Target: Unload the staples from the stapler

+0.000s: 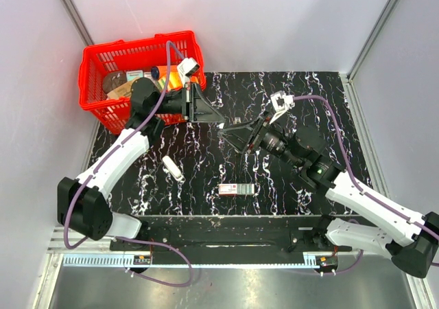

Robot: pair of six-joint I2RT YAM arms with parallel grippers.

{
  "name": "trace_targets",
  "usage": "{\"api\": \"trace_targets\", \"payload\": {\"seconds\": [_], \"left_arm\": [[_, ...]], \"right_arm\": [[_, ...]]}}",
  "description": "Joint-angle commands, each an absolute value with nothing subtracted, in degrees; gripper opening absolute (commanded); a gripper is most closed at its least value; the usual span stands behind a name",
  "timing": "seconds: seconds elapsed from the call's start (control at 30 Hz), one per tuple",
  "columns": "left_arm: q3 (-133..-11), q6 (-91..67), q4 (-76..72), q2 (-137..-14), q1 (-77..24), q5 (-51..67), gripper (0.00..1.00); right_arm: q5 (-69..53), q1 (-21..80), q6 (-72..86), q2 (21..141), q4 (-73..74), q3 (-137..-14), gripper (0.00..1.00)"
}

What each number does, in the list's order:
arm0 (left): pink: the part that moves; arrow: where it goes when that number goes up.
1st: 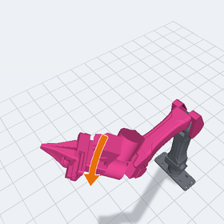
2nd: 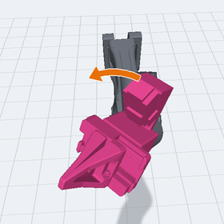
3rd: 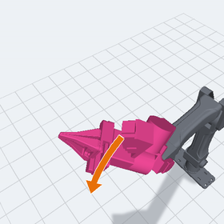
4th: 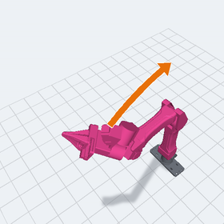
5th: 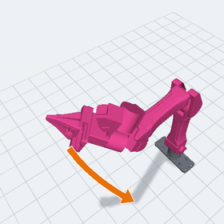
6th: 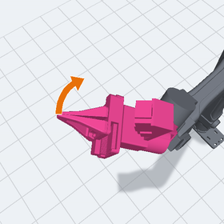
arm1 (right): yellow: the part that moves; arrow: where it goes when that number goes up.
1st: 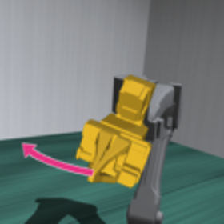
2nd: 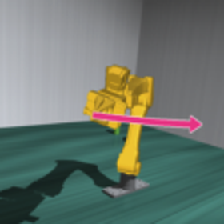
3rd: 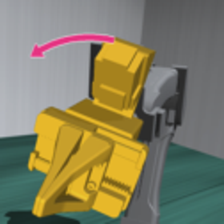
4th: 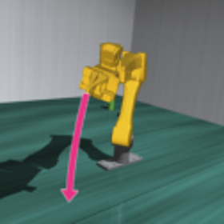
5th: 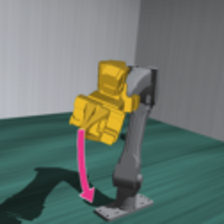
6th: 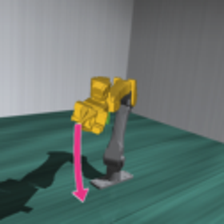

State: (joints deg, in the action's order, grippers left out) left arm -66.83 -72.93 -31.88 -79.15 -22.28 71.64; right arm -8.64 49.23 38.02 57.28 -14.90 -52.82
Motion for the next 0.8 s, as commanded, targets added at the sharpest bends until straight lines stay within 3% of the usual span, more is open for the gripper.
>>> {"api": "trace_targets", "payload": {"seconds": [0.0, 0.67, 0.77], "left_arm": [[-66.6, -68.3, -28.6, -76.3, -22.8, 72.2, 0.01], [-68.1, -57.8, -16.4, -74.6, -22.8, 71.4, 0.01], [-68.1, -55.2, -13.2, -74.3, -22.9, 71.0, 0.06]], "right_arm": [[-10.1, 49.0, 38.9, 57.7, -18.9, -55.5, 0.54], [-8.3, 49.0, 39.6, 58.1, -17.9, -55.0, 0.20], [-7.8, 49.0, 39.5, 57.8, -17.3, -54.9, 0.13]]}}
